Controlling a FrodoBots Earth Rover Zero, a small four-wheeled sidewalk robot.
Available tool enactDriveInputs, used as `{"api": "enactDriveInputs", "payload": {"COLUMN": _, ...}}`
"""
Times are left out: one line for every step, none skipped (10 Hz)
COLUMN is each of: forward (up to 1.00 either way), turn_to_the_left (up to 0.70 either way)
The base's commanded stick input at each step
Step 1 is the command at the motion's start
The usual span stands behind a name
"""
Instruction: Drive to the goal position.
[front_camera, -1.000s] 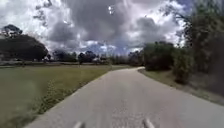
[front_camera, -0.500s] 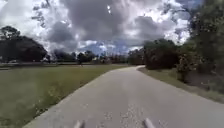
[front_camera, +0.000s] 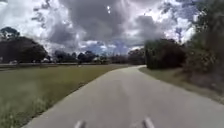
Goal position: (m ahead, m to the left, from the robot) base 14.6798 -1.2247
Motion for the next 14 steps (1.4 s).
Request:
{"api": "enactDriveInputs", "payload": {"forward": 0.70, "turn_to_the_left": 0.00}}
{"api": "enactDriveInputs", "payload": {"forward": 0.70, "turn_to_the_left": 0.00}}
{"api": "enactDriveInputs", "payload": {"forward": 0.70, "turn_to_the_left": 0.00}}
{"api": "enactDriveInputs", "payload": {"forward": 0.70, "turn_to_the_left": 0.00}}
{"api": "enactDriveInputs", "payload": {"forward": 0.70, "turn_to_the_left": 0.00}}
{"api": "enactDriveInputs", "payload": {"forward": 0.70, "turn_to_the_left": 0.00}}
{"api": "enactDriveInputs", "payload": {"forward": 0.70, "turn_to_the_left": 0.00}}
{"api": "enactDriveInputs", "payload": {"forward": 0.70, "turn_to_the_left": 0.00}}
{"api": "enactDriveInputs", "payload": {"forward": 0.70, "turn_to_the_left": 0.00}}
{"api": "enactDriveInputs", "payload": {"forward": 0.70, "turn_to_the_left": 0.00}}
{"api": "enactDriveInputs", "payload": {"forward": 0.70, "turn_to_the_left": 0.00}}
{"api": "enactDriveInputs", "payload": {"forward": 0.70, "turn_to_the_left": 0.00}}
{"api": "enactDriveInputs", "payload": {"forward": 0.70, "turn_to_the_left": 0.00}}
{"api": "enactDriveInputs", "payload": {"forward": 0.70, "turn_to_the_left": 0.00}}
